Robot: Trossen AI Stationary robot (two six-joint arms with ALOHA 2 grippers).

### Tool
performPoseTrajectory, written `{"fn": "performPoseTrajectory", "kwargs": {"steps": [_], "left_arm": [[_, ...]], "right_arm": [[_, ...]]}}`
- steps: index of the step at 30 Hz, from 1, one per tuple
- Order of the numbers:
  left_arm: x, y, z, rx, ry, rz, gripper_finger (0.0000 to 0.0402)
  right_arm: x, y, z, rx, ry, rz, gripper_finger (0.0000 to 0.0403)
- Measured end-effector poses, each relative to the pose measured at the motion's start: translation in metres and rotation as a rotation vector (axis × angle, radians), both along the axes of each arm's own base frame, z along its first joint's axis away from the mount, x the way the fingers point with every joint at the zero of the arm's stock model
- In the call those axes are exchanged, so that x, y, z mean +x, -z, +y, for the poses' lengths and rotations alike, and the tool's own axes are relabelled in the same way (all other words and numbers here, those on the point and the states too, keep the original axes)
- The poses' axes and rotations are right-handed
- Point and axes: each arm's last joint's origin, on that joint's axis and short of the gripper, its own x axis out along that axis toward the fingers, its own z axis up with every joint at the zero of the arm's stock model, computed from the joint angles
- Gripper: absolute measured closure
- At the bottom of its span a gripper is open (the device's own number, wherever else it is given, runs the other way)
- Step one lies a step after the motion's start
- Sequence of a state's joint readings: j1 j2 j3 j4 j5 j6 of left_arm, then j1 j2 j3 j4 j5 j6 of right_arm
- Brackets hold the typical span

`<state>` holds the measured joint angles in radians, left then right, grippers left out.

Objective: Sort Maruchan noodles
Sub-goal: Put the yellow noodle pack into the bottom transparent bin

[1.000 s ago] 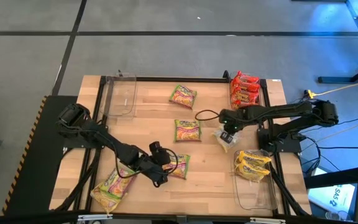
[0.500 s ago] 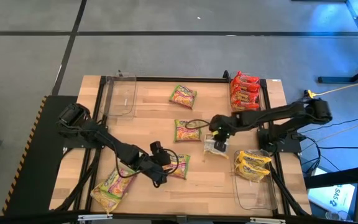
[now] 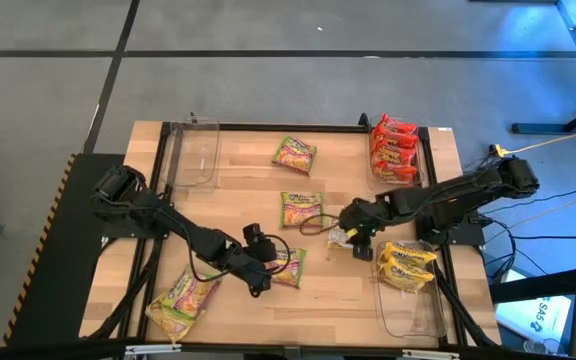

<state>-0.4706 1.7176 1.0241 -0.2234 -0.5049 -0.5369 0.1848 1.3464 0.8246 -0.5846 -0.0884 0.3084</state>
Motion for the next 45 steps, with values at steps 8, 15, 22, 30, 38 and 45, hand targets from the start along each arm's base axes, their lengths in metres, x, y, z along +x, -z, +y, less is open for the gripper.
{"fn": "performPoseTrajectory", "kwargs": {"steps": [8, 15, 22, 30, 38, 45], "left_arm": [[0.0, 0.0, 0.0, 0.007, 0.005, 0.0, 0.0099], [0.001, -0.001, 0.0, 0.01, 0.003, -0.012, 0.0099], [0.002, -0.002, 0.0, 0.026, -0.001, -0.028, 0.0099], [0.001, -0.002, 0.0, 0.03, 0.001, -0.023, 0.0099], [0.001, -0.002, 0.0, 0.031, 0.0, -0.023, 0.0099], [0.001, -0.002, 0.0, 0.031, 0.001, -0.023, 0.0099]], "right_arm": [[-0.005, 0.001, 0.045, -0.282, -0.111, -0.134, 0.0111], [-0.009, 0.026, 0.065, -0.576, -0.131, -0.083, 0.0078], [-0.005, 0.063, 0.078, -0.736, -0.188, 0.002, 0.0078], [-0.002, 0.091, 0.078, -0.935, -0.187, 0.055, 0.0081], [-0.002, 0.099, 0.077, -0.98, -0.189, 0.069, 0.0184], [-0.002, 0.098, 0.077, -0.994, -0.187, 0.065, 0.0335]]}}
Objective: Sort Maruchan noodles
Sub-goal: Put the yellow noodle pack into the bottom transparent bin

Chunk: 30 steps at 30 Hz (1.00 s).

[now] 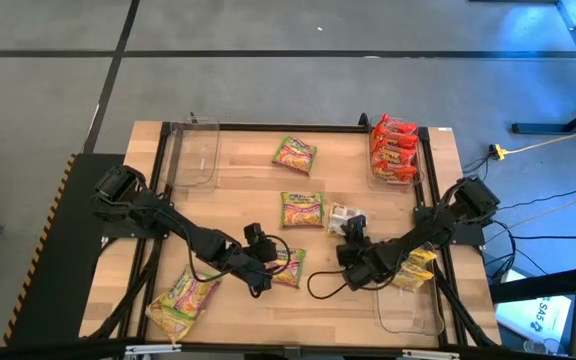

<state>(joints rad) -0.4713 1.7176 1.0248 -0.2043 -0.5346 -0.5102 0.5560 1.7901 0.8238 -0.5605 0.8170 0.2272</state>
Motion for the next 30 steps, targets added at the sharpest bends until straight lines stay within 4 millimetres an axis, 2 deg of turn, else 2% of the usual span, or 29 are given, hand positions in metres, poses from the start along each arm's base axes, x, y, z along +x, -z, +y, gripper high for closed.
{"fn": "performPoseTrajectory", "kwargs": {"steps": [2, 4, 10, 17, 24, 30], "left_arm": [[0.0, 0.0, 0.0, 0.0, 0.0, 0.0, 0.0099], [0.0, 0.0, 0.0, 0.0, 0.0, 0.0, 0.0099], [0.0, 0.0, 0.0, -0.001, 0.0, 0.0, 0.0099], [0.0, 0.0, 0.0, -0.004, 0.003, -0.002, 0.0099], [0.002, -0.002, -0.001, -0.016, 0.003, -0.026, 0.0099], [0.012, -0.01, 0.001, -0.008, 0.03, -0.121, 0.0099]], "right_arm": [[0.0, 0.0, 0.0, 0.009, 0.001, -0.001, 0.0372], [0.0, 0.0, 0.0, 0.006, 0.0, 0.005, 0.0394], [0.006, -0.011, 0.004, 0.023, 0.001, 0.004, 0.0397], [0.014, -0.063, 0.01, 0.135, 0.002, -0.097, 0.0401], [0.0, -0.116, 0.005, 0.38, -0.002, -0.233, 0.0401], [-0.004, -0.137, 0.005, 0.512, -0.045, -0.323, 0.0402]]}}
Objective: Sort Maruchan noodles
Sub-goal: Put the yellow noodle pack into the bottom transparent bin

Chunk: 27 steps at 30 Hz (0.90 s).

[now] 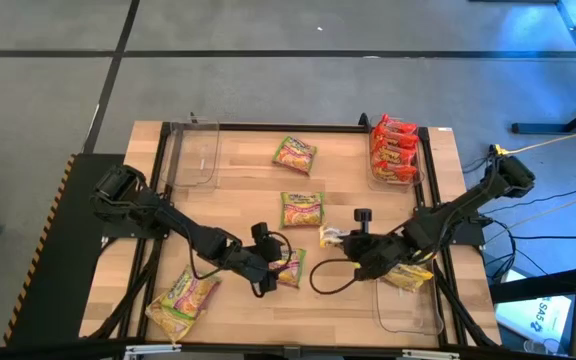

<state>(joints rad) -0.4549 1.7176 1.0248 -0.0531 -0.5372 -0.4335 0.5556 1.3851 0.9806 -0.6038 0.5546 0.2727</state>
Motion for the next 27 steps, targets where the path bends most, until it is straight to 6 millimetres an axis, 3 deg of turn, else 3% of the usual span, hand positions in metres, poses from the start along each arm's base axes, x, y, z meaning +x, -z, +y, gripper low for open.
{"fn": "performPoseTrajectory", "kwargs": {"steps": [11, 17, 27], "left_arm": [[0.019, -0.018, 0.01, 0.126, 0.086, -0.175, 0.0099], [0.036, -0.002, 0.01, 0.166, 0.174, -0.235, 0.0099], [0.044, 0.004, 0.016, 0.154, 0.218, -0.258, 0.0099]], "right_arm": [[0.01, -0.009, 0.01, 0.068, -0.167, -0.09, 0.0402], [0.015, -0.015, 0.013, 0.072, -0.221, -0.155, 0.0401], [0.02, -0.021, 0.017, 0.073, -0.278, -0.226, 0.0402]]}}
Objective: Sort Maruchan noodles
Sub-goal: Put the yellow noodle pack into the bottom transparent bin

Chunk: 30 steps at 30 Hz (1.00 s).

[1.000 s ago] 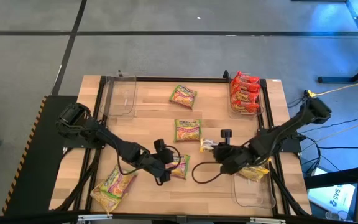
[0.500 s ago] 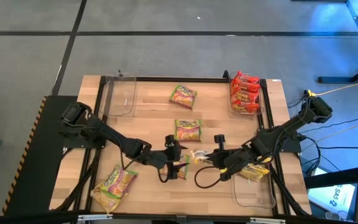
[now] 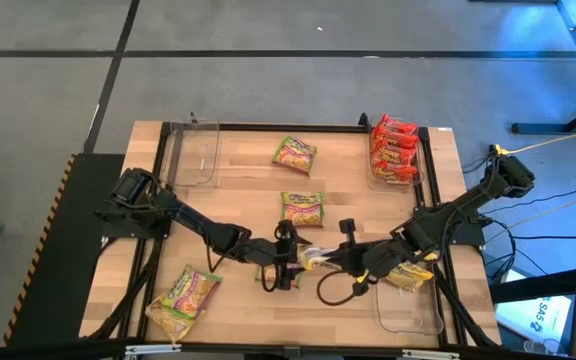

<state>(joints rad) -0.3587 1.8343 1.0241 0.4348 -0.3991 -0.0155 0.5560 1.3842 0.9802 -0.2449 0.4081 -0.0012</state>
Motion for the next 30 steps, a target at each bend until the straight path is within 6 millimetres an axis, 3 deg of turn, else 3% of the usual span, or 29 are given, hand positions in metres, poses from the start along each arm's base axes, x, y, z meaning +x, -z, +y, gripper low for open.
{"fn": "performPoseTrajectory", "kwargs": {"steps": [7, 18, 22, 30], "left_arm": [[0.001, -0.003, -0.001, -0.005, 0.058, -0.024, 0.0113], [0.001, -0.002, -0.001, -0.01, 0.049, -0.025, 0.0239], [0.001, -0.001, 0.0, -0.023, 0.045, -0.014, 0.0255], [0.002, 0.003, 0.011, -0.041, -0.082, 0.021, 0.0255]], "right_arm": [[0.005, -0.004, -0.002, 0.003, -0.006, -0.051, 0.0403], [0.01, -0.005, -0.01, 0.042, 0.011, -0.05, 0.0389], [0.01, -0.004, -0.01, 0.041, 0.016, -0.043, 0.0333], [-0.003, -0.014, -0.016, 0.108, 0.065, -0.027, 0.0164]]}}
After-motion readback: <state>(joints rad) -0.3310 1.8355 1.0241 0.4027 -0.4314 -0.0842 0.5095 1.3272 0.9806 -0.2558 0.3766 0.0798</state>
